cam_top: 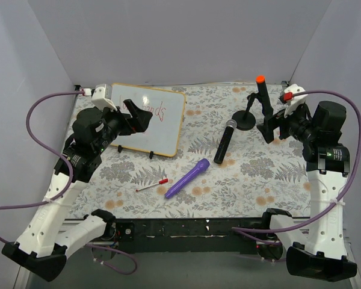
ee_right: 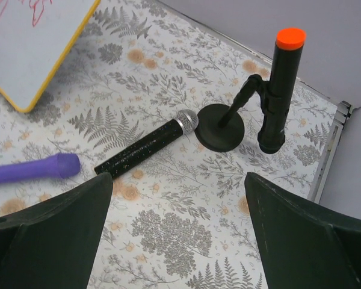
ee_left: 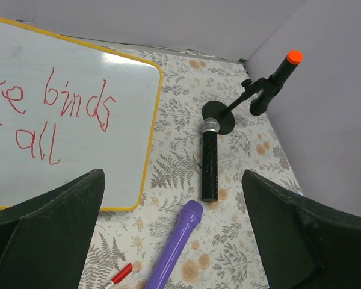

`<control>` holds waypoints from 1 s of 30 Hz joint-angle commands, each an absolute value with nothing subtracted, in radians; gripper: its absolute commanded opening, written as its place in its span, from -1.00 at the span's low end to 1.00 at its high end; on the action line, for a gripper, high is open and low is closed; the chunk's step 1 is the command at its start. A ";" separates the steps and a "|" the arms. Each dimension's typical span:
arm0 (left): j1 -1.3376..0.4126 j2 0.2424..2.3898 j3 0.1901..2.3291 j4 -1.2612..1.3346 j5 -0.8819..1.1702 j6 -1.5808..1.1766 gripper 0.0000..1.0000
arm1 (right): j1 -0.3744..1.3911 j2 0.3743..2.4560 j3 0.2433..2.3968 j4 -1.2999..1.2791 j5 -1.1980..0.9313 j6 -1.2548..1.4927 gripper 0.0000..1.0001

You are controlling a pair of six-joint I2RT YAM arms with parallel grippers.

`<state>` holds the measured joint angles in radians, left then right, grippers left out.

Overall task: Write a sentence on the whiteboard
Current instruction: Reset both arms

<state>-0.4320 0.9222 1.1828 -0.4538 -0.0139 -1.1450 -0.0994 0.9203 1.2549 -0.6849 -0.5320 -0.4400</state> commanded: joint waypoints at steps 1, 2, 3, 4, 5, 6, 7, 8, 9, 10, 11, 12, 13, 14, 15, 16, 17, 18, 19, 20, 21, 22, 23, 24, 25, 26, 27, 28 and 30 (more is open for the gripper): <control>-0.428 0.888 1.241 -0.492 0.025 -1.115 0.96 | -0.121 0.917 1.330 -0.595 -0.505 -0.204 0.96; -0.429 0.881 1.241 -0.494 0.012 -1.114 0.97 | -0.126 0.920 1.336 -0.578 -0.493 -0.158 0.96; -0.428 0.876 1.236 -0.492 0.012 -1.114 0.96 | -0.127 0.922 1.338 -0.575 -0.488 -0.144 0.96; -0.428 0.862 1.230 -0.491 0.012 -1.115 0.96 | -0.127 0.920 1.339 -0.574 -0.488 -0.141 0.96; -0.428 0.856 1.227 -0.488 -0.023 -1.117 0.96 | -0.127 0.920 1.341 -0.571 -0.480 -0.138 0.97; -0.428 0.851 1.223 -0.486 -0.026 -1.118 0.96 | -0.127 0.917 1.341 -0.569 -0.471 -0.137 0.96; -0.428 0.848 1.218 -0.485 -0.029 -1.120 0.96 | -0.127 0.917 1.339 -0.569 -0.463 -0.133 0.96; -0.428 0.842 1.215 -0.483 -0.031 -1.120 0.97 | -0.127 0.911 1.336 -0.563 -0.448 -0.132 0.96; -0.428 0.838 1.212 -0.479 -0.034 -1.120 0.96 | -0.127 0.908 1.325 -0.557 -0.442 -0.129 0.96; -0.428 0.838 1.207 -0.477 -0.035 -1.121 0.96 | -0.127 0.905 1.319 -0.552 -0.437 -0.129 0.97; -0.428 0.838 1.204 -0.474 -0.034 -1.121 0.96 | -0.127 0.897 1.315 -0.543 -0.434 -0.127 0.96; -0.428 0.839 1.201 -0.472 -0.034 -1.121 0.96 | -0.127 0.893 1.302 -0.538 -0.433 -0.124 0.96; -0.428 0.839 1.200 -0.471 -0.032 -1.121 0.96 | -0.127 0.891 1.298 -0.535 -0.433 -0.124 0.97; -0.428 0.841 1.195 -0.468 -0.032 -1.121 0.96 | -0.126 0.884 1.292 -0.526 -0.428 -0.123 0.96; -0.428 0.844 1.193 -0.468 -0.031 -1.120 0.96 | -0.127 0.882 1.289 -0.520 -0.423 -0.124 0.97; -0.428 0.847 1.192 -0.466 -0.029 -1.120 0.96 | -0.127 0.881 1.279 -0.515 -0.419 -0.124 0.96; -0.428 0.848 1.190 -0.463 -0.028 -1.120 0.96 | -0.127 0.881 1.278 -0.512 -0.413 -0.124 0.96; -0.428 0.851 1.189 -0.460 -0.028 -1.118 0.96 | -0.127 0.881 1.275 -0.508 -0.411 -0.124 0.97; -0.428 0.853 1.187 -0.459 -0.025 -1.118 0.96 | -0.127 0.881 1.272 -0.508 -0.411 -0.124 0.96; -0.428 0.854 1.184 -0.456 -0.023 -1.118 0.96 | -0.127 0.881 1.270 -0.503 -0.416 -0.124 0.96; -0.428 0.856 1.184 -0.454 -0.021 -1.117 0.97 | -0.127 0.881 1.269 -0.505 -0.417 -0.123 0.96; -0.428 0.859 1.183 -0.453 -0.018 -1.117 0.96 | -0.127 0.881 1.267 -0.502 -0.417 -0.121 0.96; -0.428 0.859 1.181 -0.451 -0.015 -1.117 0.96 | -0.127 0.881 1.263 -0.499 -0.419 -0.120 0.96; -0.428 0.861 1.175 -0.446 -0.014 -1.117 0.96 | -0.127 0.879 1.259 -0.496 -0.417 -0.118 0.96; -0.428 0.859 1.172 -0.445 -0.014 -1.117 0.96 | -0.127 0.879 1.258 -0.494 -0.416 -0.118 0.96; -0.428 0.861 1.169 -0.445 -0.012 -1.117 0.96 | -0.127 0.880 1.253 -0.492 -0.416 -0.120 0.96; -0.428 0.859 1.163 -0.445 -0.014 -1.115 0.96 | -0.127 0.879 1.252 -0.492 -0.414 -0.120 0.96; -0.428 0.858 1.161 -0.442 -0.014 -1.115 0.96 | -0.127 0.879 1.250 -0.491 -0.413 -0.120 0.96; -0.428 0.856 1.155 -0.437 -0.018 -1.114 0.96 | -0.127 0.880 1.247 -0.489 -0.411 -0.120 0.96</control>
